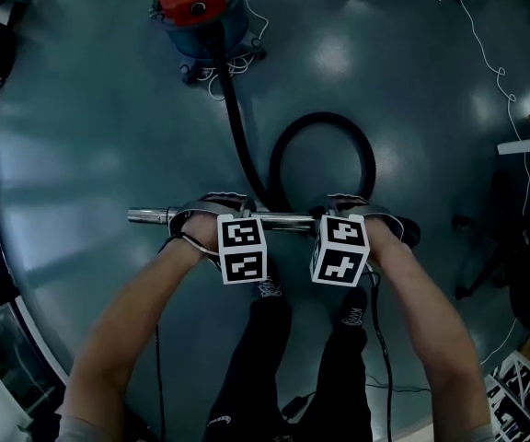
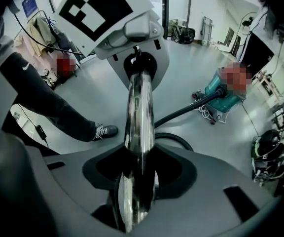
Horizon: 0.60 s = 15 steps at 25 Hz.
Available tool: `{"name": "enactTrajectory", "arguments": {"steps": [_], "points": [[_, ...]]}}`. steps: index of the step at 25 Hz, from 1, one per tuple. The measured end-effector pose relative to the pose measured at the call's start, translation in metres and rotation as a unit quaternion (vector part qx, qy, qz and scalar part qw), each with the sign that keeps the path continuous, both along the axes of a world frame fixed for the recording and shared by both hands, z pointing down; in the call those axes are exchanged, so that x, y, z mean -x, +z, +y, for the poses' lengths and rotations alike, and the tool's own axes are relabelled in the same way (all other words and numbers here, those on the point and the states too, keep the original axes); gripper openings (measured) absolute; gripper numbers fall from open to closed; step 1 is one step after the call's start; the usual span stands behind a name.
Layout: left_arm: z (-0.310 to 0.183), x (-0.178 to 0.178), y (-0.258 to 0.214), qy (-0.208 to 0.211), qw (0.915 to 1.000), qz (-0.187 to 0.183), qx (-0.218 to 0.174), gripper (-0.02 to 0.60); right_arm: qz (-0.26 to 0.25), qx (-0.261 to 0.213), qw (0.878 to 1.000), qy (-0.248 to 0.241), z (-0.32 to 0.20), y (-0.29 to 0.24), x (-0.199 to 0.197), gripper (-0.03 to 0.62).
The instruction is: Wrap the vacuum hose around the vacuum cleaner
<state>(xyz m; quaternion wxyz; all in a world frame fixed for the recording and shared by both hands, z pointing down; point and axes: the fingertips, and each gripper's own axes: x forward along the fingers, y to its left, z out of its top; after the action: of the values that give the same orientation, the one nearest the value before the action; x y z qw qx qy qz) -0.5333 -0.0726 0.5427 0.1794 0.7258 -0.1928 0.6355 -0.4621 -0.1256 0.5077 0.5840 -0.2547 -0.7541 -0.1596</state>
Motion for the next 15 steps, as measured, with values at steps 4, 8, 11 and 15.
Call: {"name": "enactTrajectory", "arguments": {"steps": [4, 8, 11, 15], "points": [[0.003, 0.013, 0.005, -0.043, 0.9989, 0.02, 0.004, 0.096, -0.018, -0.028, 0.999, -0.028, -0.008, -0.001, 0.017, 0.166], [0.004, 0.022, 0.014, -0.065, 0.997, 0.038, 0.019, 0.097, -0.025, -0.03, 0.999, -0.036, -0.016, -0.004, 0.027, 0.167], [0.005, 0.031, 0.022, -0.097, 0.9932, 0.055, 0.033, 0.097, -0.044, -0.028, 0.999, -0.01, -0.028, -0.013, 0.038, 0.167], [0.011, 0.038, 0.033, -0.146, 0.9854, 0.074, 0.049, 0.097, -0.113, -0.046, 0.99, 0.068, -0.053, -0.039, 0.056, 0.167]]}}
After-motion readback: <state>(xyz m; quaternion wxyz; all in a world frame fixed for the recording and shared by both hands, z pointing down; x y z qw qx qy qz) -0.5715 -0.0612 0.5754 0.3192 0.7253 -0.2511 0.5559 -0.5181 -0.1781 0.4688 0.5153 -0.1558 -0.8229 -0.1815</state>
